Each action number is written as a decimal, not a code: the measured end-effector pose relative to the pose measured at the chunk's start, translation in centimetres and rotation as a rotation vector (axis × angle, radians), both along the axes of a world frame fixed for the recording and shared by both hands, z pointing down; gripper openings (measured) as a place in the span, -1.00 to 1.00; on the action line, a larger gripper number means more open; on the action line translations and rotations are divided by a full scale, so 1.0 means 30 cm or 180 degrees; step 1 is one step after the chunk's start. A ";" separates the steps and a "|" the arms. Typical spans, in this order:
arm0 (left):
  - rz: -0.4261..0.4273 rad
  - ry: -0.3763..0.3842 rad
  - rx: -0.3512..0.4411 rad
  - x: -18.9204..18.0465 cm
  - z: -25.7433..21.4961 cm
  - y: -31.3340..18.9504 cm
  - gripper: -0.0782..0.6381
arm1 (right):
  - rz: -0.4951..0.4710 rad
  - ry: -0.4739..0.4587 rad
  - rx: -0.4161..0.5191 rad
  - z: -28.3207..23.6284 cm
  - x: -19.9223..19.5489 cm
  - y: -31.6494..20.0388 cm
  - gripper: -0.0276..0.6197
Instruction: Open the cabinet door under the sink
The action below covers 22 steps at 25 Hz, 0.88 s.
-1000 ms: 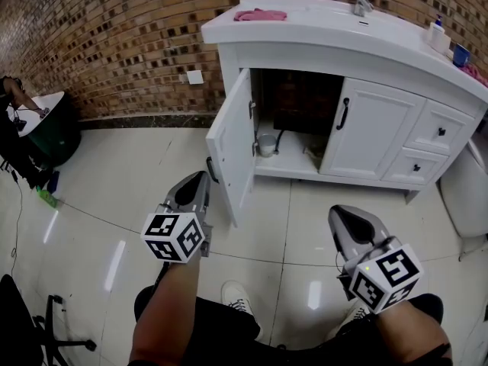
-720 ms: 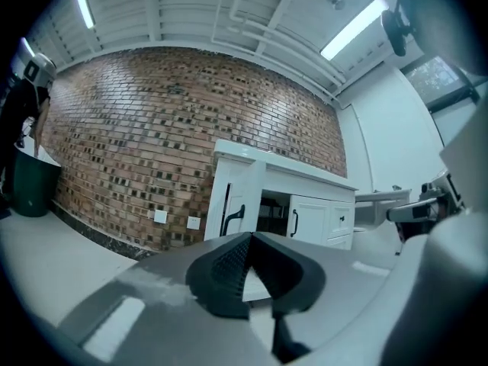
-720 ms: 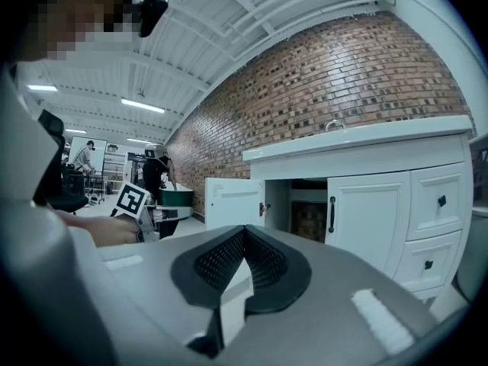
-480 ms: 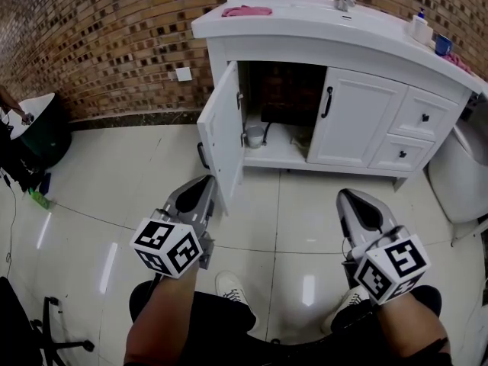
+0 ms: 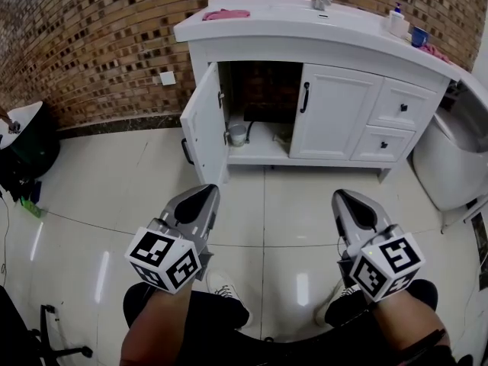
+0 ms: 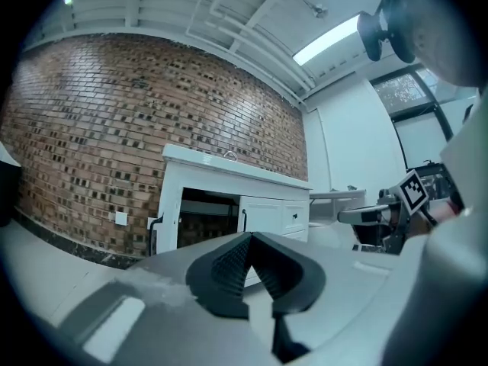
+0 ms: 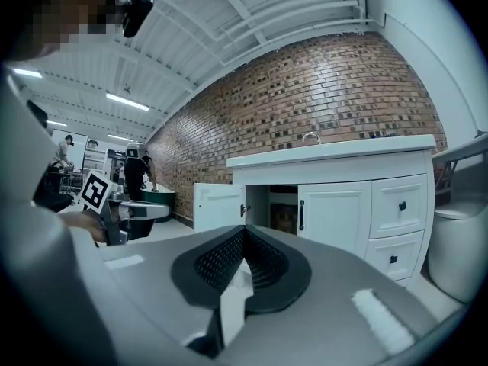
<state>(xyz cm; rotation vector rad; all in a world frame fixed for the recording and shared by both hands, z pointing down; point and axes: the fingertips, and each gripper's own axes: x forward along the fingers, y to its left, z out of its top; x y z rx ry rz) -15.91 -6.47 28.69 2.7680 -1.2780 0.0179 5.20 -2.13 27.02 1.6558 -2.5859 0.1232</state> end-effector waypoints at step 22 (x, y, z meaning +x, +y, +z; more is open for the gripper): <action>-0.0110 -0.0057 0.0107 0.006 -0.036 0.026 -0.77 | 0.0014 -0.0019 -0.0096 0.056 0.041 0.073 -0.89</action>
